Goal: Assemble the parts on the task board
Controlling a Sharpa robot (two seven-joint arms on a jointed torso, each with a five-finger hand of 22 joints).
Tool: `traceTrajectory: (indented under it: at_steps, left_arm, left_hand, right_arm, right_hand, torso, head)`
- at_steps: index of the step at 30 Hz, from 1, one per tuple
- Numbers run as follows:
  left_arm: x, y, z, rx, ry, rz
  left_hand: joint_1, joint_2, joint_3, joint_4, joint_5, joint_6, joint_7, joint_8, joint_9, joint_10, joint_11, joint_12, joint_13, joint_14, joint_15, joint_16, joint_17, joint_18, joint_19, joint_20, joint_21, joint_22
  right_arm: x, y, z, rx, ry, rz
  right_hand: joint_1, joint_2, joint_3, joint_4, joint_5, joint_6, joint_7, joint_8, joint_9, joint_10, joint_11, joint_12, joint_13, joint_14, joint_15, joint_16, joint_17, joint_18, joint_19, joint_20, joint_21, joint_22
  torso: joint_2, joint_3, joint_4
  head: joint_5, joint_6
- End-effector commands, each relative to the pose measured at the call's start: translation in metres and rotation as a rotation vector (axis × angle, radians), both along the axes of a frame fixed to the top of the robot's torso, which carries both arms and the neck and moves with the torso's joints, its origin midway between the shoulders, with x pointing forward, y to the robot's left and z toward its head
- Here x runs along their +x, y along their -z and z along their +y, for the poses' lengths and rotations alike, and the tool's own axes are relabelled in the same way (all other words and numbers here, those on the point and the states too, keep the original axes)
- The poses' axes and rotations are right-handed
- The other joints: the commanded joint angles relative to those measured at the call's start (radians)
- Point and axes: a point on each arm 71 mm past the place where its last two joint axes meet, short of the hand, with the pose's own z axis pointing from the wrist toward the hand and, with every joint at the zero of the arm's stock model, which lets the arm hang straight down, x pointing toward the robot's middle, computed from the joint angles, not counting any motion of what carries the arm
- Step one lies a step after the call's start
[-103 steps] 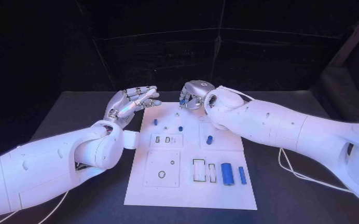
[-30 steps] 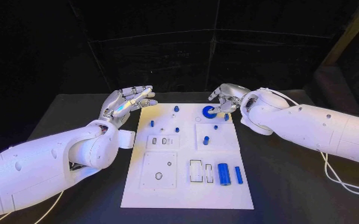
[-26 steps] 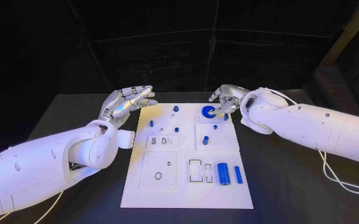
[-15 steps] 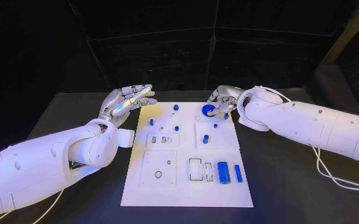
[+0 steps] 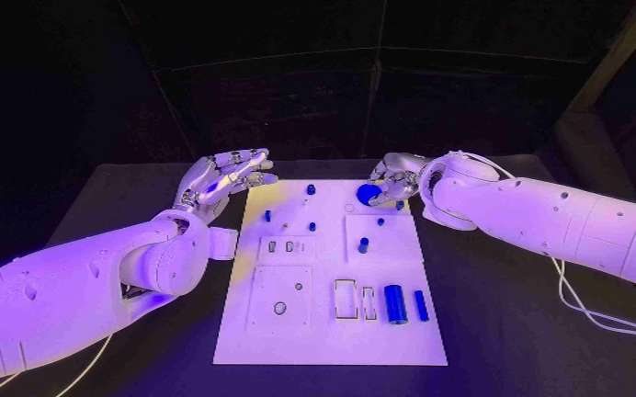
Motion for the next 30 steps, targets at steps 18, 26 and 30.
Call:
traceTrajectory:
  at_steps: [18,26,30]
  left_arm:
    - [0.001,-0.001,-0.002,-0.009,0.017,-0.002]
    - [0.001,-0.001,-0.002,-0.009,0.018,-0.001]
    - [0.001,-0.001,-0.001,-0.01,0.018,0.002]
  left_hand:
    - [-0.001,0.003,-0.004,-0.004,0.002,0.0,0.037,-0.005,-0.001,0.002,0.0,-0.003,-0.001,0.006,0.004,-0.004,0.001,0.015,0.006,0.0,-0.004,-0.001]
    - [0.002,0.003,-0.004,-0.008,0.002,-0.001,0.036,-0.006,-0.001,0.002,0.0,-0.005,-0.001,0.007,0.004,-0.006,0.001,0.015,0.007,0.0,-0.005,-0.003]
    - [0.002,0.003,-0.004,-0.008,0.002,-0.001,0.036,-0.006,-0.001,0.002,0.0,-0.005,-0.001,0.007,0.004,-0.006,0.001,0.015,0.007,0.0,-0.005,-0.003]
  right_arm:
    - [0.002,-0.004,0.008,-0.073,0.005,-0.07]
    - [0.0,-0.011,0.014,-0.084,-0.012,-0.177]
    - [-0.009,-0.016,0.026,-0.055,-0.052,-0.211]
  right_hand:
    - [0.05,0.059,0.062,-0.035,-0.052,0.147,-0.019,0.074,0.013,0.055,-0.016,0.076,0.093,0.071,-0.005,0.02,0.101,-0.024,0.036,-0.005,0.024,0.046]
    - [0.091,0.077,0.145,-0.08,-0.109,0.187,-0.032,0.083,0.007,0.07,-0.029,0.093,0.12,0.073,-0.017,0.025,0.112,-0.03,0.054,-0.019,0.036,0.074]
    - [0.059,0.055,0.17,-0.079,-0.075,0.191,-0.032,0.076,0.0,0.073,-0.029,0.095,0.126,0.074,-0.017,0.026,0.116,-0.032,0.06,-0.02,0.04,0.083]
  torso:
    - [0.0,-0.0006,0.0011]
    - [0.0,-0.0006,0.0004]
    - [-0.001,0.0006,-0.0003]
  head:
    - [-0.001,-0.008]
    - [0.002,-0.008]
    - [0.004,-0.007]
